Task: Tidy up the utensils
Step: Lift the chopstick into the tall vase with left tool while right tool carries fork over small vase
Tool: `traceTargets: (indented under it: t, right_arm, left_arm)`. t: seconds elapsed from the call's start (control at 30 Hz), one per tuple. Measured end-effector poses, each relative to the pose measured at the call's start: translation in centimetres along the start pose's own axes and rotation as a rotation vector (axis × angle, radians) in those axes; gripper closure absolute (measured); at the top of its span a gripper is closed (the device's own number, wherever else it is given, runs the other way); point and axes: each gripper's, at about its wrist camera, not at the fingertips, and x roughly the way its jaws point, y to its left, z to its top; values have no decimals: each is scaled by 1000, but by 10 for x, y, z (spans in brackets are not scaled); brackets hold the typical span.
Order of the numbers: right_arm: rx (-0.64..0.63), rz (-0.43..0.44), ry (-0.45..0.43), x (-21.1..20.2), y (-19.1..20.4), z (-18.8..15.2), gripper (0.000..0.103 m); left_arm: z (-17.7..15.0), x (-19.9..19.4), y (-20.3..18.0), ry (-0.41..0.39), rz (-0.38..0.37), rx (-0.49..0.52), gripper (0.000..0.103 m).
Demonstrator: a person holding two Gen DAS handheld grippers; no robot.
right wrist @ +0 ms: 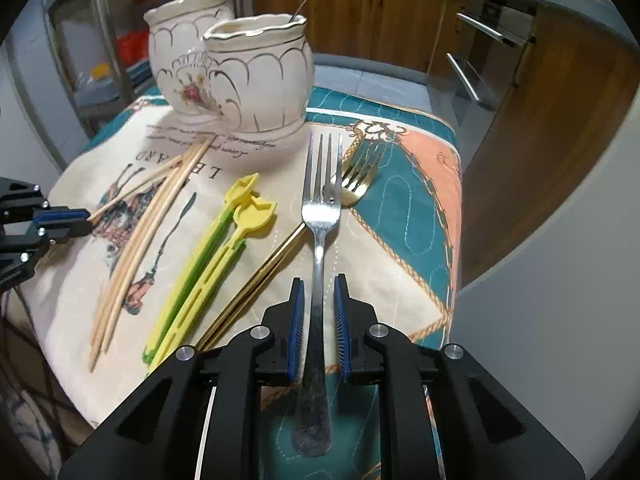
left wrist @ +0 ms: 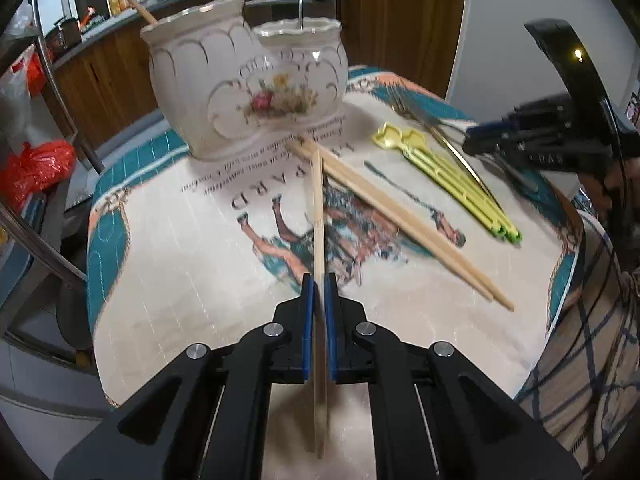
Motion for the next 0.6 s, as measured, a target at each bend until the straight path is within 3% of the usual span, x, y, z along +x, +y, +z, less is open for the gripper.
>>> traceTargets:
  t: [0.07, 0.13, 0.37, 0.6]
  right_arm:
    - [-6, 11, 7, 3, -1, 3, 87]
    - [-15, 21, 7, 4, -2, 4, 96]
    - [-22, 32, -49, -5, 2, 1, 97]
    - [-10, 49, -183, -35, 2, 0, 97]
  left_arm:
    - [-1, 0, 3, 2, -10, -16, 96]
    - [-3, -1, 4, 3, -16, -25, 96]
    - [-2, -4, 7, -14, -19, -27, 98]
    - [3, -24, 12, -129, -31, -45, 98]
